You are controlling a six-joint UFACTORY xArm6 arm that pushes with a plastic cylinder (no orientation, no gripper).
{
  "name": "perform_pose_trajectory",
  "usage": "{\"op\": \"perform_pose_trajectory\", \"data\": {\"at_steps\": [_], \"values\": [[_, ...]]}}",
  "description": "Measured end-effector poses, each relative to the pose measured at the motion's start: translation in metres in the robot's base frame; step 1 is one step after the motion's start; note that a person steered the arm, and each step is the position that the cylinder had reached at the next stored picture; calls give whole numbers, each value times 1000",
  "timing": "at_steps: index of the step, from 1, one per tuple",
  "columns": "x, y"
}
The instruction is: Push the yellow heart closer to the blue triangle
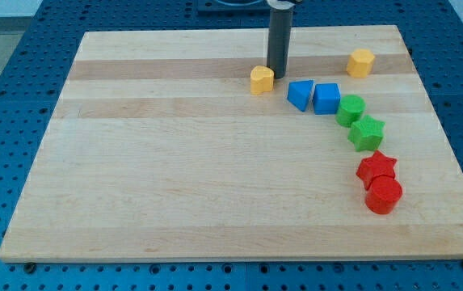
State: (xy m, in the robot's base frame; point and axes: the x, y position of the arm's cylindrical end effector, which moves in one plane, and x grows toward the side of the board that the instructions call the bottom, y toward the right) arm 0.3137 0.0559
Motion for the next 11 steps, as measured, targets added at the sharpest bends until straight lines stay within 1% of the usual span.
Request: {"op": "perform_pose_trajectory", "data": {"at_steps": [1,2,3,4,6,7,11], "values": [[-14,-17],[-27,-66],[-5,-107],[-5,-106],[-4,-43],[-4,-43],[45,-9]]}}
